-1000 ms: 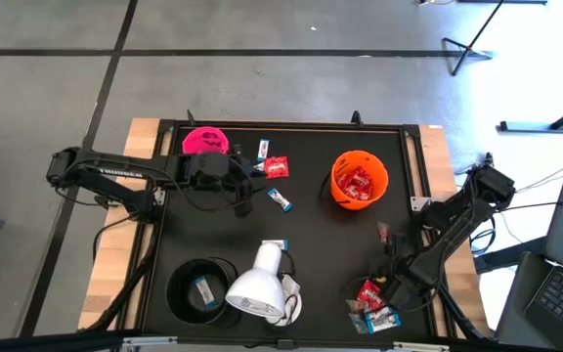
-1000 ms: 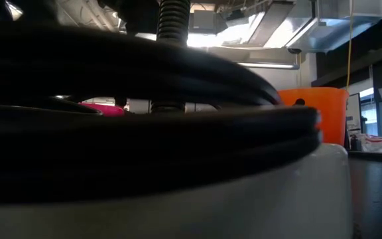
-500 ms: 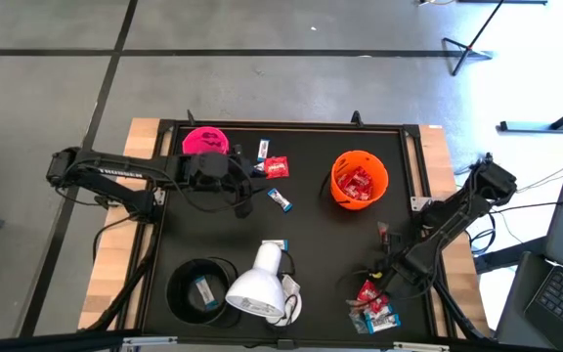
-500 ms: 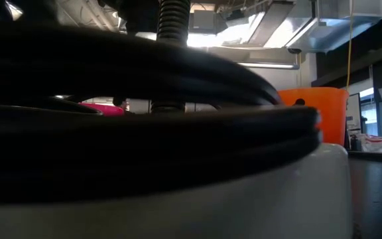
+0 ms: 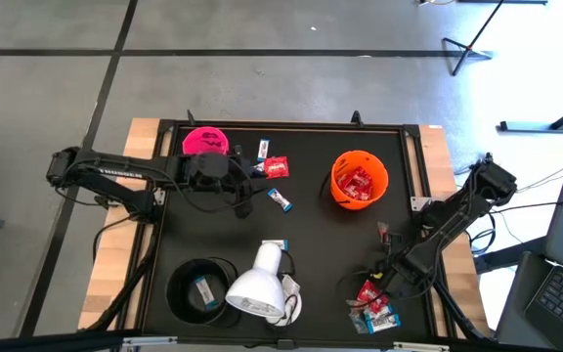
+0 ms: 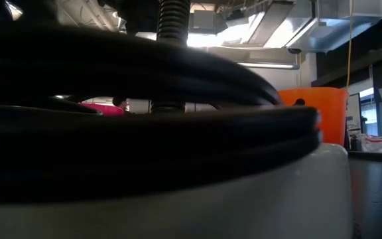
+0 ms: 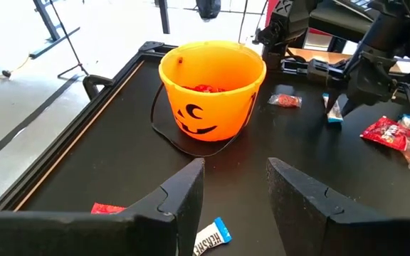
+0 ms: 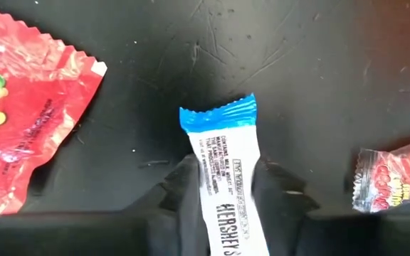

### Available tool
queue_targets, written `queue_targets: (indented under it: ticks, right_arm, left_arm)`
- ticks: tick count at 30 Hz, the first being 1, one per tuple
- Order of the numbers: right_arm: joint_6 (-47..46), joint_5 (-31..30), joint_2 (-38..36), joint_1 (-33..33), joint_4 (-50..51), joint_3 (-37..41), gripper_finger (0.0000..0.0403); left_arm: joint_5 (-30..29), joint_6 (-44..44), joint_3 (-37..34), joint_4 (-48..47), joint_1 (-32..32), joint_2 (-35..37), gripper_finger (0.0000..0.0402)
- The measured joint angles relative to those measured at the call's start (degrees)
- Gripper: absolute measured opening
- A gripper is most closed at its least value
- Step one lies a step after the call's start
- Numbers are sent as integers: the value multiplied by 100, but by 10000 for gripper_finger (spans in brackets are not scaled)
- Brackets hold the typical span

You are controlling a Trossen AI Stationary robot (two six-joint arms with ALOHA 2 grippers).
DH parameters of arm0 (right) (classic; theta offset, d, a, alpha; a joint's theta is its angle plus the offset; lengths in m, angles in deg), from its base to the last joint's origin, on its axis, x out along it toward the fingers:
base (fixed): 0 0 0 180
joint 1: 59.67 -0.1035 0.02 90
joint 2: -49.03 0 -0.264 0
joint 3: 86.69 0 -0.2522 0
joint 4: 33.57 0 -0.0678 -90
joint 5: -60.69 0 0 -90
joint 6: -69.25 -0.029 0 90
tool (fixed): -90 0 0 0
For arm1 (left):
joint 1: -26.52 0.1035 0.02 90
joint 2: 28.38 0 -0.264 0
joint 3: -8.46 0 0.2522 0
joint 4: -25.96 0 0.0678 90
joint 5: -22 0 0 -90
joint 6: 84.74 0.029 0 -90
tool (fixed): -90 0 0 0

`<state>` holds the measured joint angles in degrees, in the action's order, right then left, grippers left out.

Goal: Sort candy
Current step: Put the white chocolate into the black bucket

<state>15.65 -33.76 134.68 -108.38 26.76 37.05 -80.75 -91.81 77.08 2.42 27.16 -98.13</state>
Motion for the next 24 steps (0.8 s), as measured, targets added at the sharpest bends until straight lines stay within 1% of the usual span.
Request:
queue_targets:
  ticks: [4, 7, 24]
  right_arm:
    - [-22, 6, -6, 0, 9, -16, 72]
    - [-28, 21, -4, 0, 18, -65, 55]
    - [-164, 51, 0, 0, -29, -166, 50]
  left_arm:
    - [-2, -2, 0, 2, 0, 0, 144]
    - [-1, -2, 0, 2, 0, 0, 144]
    - [-4, -15, 0, 2, 0, 0, 144]
